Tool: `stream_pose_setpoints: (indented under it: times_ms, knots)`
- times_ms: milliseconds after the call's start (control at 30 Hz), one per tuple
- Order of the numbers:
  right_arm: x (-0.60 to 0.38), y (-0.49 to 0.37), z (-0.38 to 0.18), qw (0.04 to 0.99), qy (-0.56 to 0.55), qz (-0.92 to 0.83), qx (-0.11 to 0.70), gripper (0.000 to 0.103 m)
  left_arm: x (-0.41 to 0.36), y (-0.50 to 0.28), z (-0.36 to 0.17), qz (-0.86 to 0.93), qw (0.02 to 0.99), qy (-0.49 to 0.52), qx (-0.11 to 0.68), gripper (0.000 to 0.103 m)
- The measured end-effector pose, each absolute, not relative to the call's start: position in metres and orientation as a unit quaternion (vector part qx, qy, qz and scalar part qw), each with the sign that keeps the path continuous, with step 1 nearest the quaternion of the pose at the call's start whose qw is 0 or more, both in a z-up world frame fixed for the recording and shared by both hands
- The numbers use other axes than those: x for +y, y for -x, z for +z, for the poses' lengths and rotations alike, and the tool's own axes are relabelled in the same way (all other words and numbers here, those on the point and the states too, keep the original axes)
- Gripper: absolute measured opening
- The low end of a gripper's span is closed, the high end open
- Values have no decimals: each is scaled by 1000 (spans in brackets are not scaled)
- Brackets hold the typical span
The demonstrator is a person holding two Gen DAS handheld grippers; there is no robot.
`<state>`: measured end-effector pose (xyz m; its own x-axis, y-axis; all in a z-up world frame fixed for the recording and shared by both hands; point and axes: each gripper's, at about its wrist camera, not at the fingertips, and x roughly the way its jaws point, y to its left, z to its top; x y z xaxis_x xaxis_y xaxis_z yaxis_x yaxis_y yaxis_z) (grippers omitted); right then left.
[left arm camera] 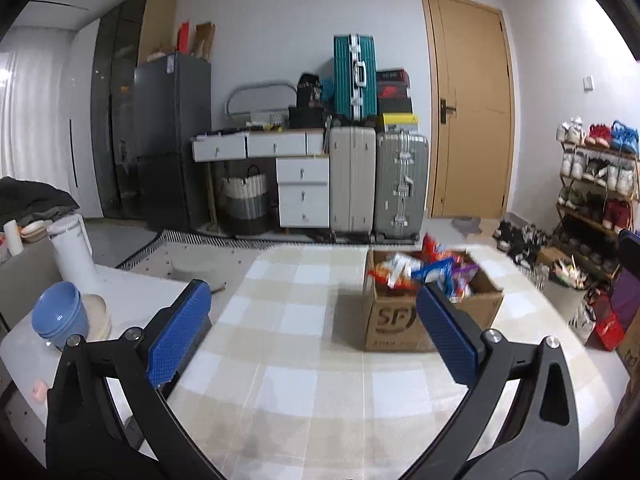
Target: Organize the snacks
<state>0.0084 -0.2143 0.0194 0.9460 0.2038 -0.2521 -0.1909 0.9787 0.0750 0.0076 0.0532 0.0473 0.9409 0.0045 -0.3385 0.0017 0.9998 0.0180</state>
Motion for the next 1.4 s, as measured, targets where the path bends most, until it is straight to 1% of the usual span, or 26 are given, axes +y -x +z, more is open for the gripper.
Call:
stream_pose_setpoints:
  times_ms: [167,433,600,700,867,1033,1200,1400]
  knots:
    - [-207,-19,-20,990,0,70,122,102,58,-32,5,-3,981,4,195,103]
    - [-221,-47,-66,989,-35,68,130,102,54,-82,-58,-3,972,9,236,103]
    - [-235,-60,-95,987,-60,54,141,102,45,-104,-97,12,973,-7,230,103]
    - [-241,-63,-106,986,-75,53,141,102,44,-111,-110,17,976,-3,219,103]
    - [-243,-71,-117,982,-85,62,156,102,44,-112,-120,3,982,-8,190,103]
    - [-237,-70,-116,982,-74,68,159,102,42,-111,-123,2,984,-13,176,103]
    - [-233,-72,-116,982,-69,71,163,102,39,-113,-123,1,984,-21,177,103]
    - [-232,-71,-115,981,-70,73,163,102,42,-114,-123,5,984,-7,179,103]
